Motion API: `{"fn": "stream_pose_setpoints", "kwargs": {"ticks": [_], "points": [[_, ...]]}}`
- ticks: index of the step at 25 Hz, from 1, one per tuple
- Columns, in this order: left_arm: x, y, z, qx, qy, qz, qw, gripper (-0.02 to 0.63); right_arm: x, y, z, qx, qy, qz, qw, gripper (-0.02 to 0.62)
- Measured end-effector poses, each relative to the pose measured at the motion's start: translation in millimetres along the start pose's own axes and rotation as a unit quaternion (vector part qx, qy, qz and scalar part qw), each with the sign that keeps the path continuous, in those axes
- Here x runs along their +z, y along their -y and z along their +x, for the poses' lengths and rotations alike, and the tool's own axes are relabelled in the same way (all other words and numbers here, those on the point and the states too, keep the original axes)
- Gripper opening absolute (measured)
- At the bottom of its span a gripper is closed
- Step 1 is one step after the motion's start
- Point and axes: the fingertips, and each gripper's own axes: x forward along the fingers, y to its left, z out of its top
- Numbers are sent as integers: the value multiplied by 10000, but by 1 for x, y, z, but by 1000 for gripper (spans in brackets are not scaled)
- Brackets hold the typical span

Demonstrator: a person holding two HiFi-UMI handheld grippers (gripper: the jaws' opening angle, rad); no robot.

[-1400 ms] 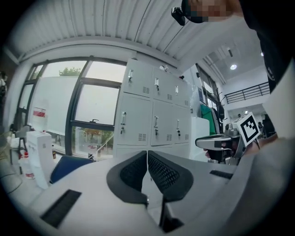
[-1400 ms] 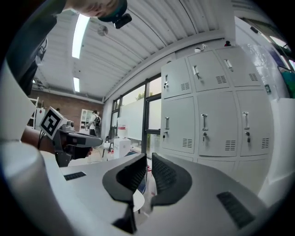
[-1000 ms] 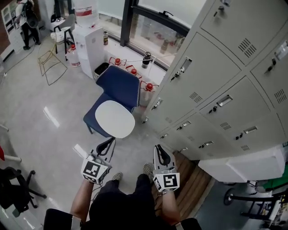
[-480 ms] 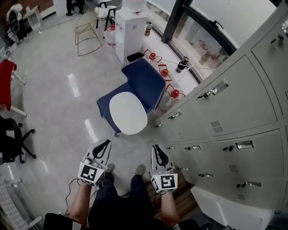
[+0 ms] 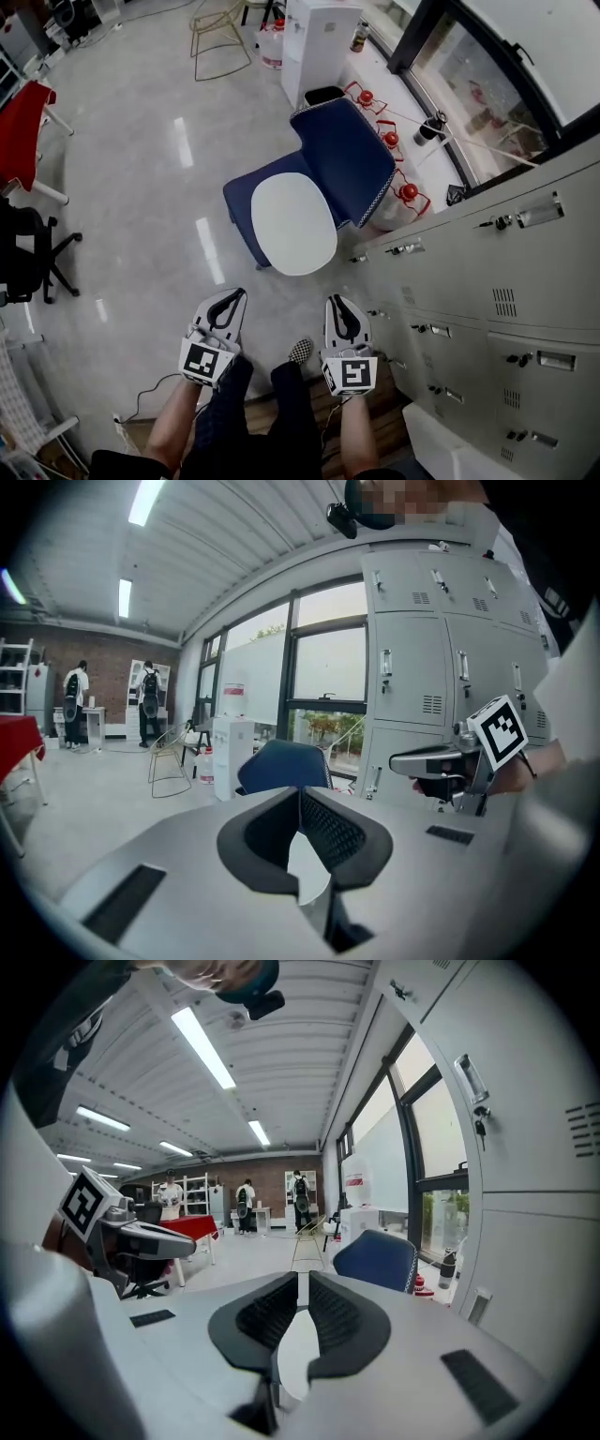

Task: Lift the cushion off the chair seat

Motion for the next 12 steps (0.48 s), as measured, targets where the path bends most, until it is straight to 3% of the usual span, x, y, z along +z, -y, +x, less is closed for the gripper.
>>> {"fn": "stream_pose_setpoints", "kwargs": {"ticks": [4, 8, 12], "points": [[-45, -13, 26, -59, 187, -218, 9996, 21, -52, 1, 34, 9, -169, 27, 9999, 54], [-98, -27, 39, -132, -204, -178, 9995, 22, -108, -1, 59, 18, -361, 272, 9990, 54], [-153, -42, 48, -17, -300, -216, 9993, 22, -166, -4, 76, 39, -549, 268, 9981, 54]]}}
